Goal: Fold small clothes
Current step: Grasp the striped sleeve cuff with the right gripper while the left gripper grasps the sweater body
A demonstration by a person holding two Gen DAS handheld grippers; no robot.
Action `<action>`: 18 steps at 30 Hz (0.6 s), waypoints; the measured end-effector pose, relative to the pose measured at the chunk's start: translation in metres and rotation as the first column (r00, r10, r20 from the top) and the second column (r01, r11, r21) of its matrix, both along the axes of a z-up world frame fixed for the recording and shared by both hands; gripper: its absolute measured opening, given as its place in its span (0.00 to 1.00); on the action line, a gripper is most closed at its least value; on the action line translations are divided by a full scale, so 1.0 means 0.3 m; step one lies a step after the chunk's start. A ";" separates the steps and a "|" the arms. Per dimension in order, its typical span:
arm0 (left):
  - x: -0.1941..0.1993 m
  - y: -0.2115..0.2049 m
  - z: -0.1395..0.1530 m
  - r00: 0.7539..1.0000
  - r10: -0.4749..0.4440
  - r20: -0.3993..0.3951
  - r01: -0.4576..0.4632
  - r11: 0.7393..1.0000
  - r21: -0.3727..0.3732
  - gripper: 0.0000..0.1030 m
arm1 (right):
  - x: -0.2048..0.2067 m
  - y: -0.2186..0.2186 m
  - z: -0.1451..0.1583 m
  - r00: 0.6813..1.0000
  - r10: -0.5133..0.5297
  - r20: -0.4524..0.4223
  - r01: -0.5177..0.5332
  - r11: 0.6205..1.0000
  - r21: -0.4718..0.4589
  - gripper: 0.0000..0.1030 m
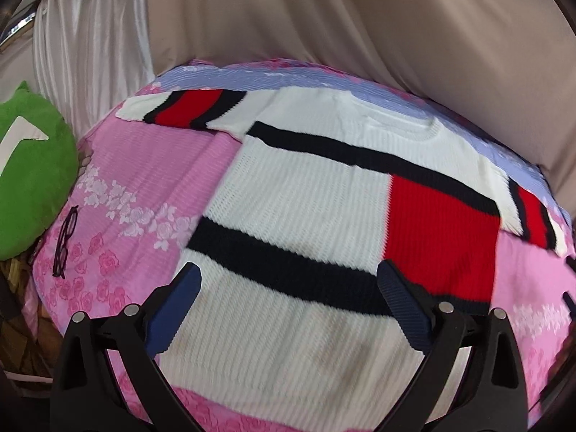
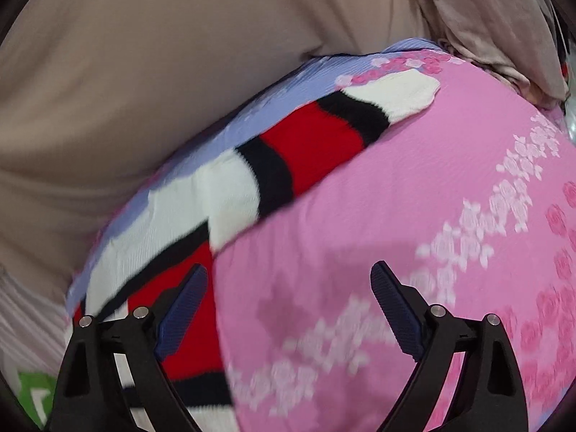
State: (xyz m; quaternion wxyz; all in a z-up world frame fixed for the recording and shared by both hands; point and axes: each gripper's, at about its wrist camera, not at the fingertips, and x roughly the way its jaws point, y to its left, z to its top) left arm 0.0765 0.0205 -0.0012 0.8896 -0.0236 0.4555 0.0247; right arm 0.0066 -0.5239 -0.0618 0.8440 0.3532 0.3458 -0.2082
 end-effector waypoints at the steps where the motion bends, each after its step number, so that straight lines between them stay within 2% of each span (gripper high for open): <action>1: 0.013 0.001 -0.005 1.000 0.008 0.002 -0.008 1.000 0.005 0.93 | 0.032 -0.072 -0.015 1.000 -0.024 0.012 0.023 1.000 0.009 0.87; 5: 0.060 -0.018 -0.037 1.000 0.027 -0.002 -0.027 0.999 0.030 0.93 | 0.165 -0.332 -0.118 0.995 -0.102 0.007 0.102 0.995 0.010 0.75; 8: 0.073 -0.043 -0.060 0.999 0.031 -0.011 -0.030 0.999 0.038 0.93 | 0.202 -0.469 -0.205 0.978 -0.207 0.021 0.204 0.975 0.089 0.70; 11: 0.081 -0.063 -0.081 0.999 0.025 -0.029 -0.024 0.999 0.036 0.93 | 0.231 -0.544 -0.249 0.966 -0.255 0.033 0.250 0.962 0.110 0.70; 13: 0.085 -0.075 -0.090 0.999 0.020 -0.032 -0.019 0.999 0.039 0.93 | 0.252 -0.567 -0.243 0.964 -0.258 0.060 0.252 0.963 0.093 0.65; 14: 0.088 -0.081 -0.094 0.999 0.016 -0.032 -0.015 0.999 0.041 0.93 | 0.269 -0.579 -0.242 0.964 -0.252 0.082 0.242 0.963 0.116 0.47; 15: 0.092 -0.085 -0.099 0.999 0.016 -0.033 -0.015 0.999 0.046 0.93 | 0.283 -0.586 -0.241 0.963 -0.247 0.103 0.232 0.962 0.143 0.18; 16: 0.097 -0.086 -0.102 0.999 0.016 -0.035 -0.015 0.999 0.047 0.93 | 0.297 -0.590 -0.230 0.961 -0.245 0.128 0.222 0.960 0.171 0.09; 18: 0.109 -0.081 -0.104 0.999 0.019 -0.038 -0.018 0.999 0.040 0.93 | 0.335 -0.541 -0.133 0.951 -0.211 0.224 0.181 0.972 0.149 0.10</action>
